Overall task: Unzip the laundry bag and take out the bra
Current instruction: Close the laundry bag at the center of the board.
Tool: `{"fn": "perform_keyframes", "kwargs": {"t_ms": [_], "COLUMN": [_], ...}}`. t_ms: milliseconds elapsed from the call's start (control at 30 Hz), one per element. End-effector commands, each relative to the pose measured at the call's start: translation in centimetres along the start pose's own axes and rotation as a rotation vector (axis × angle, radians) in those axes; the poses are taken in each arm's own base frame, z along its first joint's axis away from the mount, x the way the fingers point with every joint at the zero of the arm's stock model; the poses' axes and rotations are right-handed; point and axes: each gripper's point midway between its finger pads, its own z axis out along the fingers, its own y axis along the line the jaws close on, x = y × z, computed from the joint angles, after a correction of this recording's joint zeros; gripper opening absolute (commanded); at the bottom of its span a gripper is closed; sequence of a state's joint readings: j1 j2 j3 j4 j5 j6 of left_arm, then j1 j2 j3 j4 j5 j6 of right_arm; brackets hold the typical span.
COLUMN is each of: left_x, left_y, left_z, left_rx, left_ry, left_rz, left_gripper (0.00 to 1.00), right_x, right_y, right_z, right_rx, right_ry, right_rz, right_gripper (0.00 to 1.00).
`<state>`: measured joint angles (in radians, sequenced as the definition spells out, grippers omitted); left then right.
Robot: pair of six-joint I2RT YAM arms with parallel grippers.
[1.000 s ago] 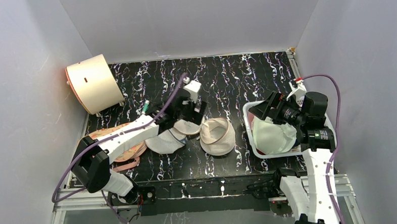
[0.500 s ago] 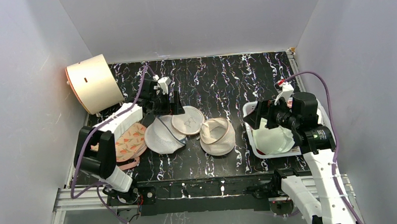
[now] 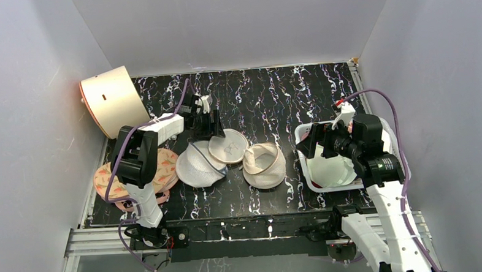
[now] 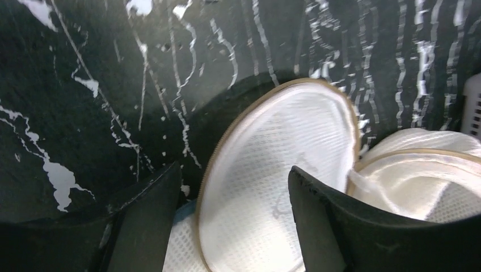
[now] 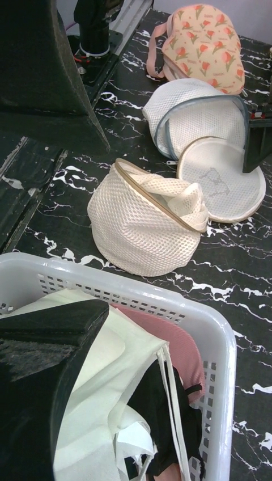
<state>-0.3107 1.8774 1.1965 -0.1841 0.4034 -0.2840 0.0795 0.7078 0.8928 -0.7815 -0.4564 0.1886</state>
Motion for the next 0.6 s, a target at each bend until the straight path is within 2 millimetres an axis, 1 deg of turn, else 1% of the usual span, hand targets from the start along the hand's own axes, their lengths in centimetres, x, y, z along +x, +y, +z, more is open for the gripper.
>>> {"fn": "perform_keyframes", "kwargs": {"t_ms": [0,67,167,267,400,567], "left_x": [0.6,0.7,1.5,1.6,1.1,0.1], "left_y": [0.6,0.6,-0.4,-0.7,-1.6,-2.6], "left_z": [-0.3,-0.4,0.2,0.3,-0.4,-2.3], "left_rx": [-0.037,-0.031,0.040,0.062,0.095,0.110], "left_ry": [0.022,0.012,0.051,0.046,0.010,-0.063], "left_rz": [0.017,0.022,-0.003,-0.015,-0.002,0.029], "left_gripper": [0.67,0.67,0.61,0.47,0.29,0.12], "right_x": [-1.6,-1.5,-1.5,-1.5,-1.5,-1.5], "right_y": [0.2,0.1,-0.1,-0.2,-0.2,-0.2], "right_z": [0.1,0.3,0.5,0.6,0.4,0.4], "right_rx": [-0.007,-0.002,0.001,0.003,0.005,0.005], "right_ry": [-0.063,-0.061,-0.058,-0.056,-0.067,-0.069], "right_rz": [-0.041,-0.036,-0.032,-0.030,-0.034,-0.034], "right_gripper": [0.98,0.98,0.98,0.98,0.98,0.98]}}
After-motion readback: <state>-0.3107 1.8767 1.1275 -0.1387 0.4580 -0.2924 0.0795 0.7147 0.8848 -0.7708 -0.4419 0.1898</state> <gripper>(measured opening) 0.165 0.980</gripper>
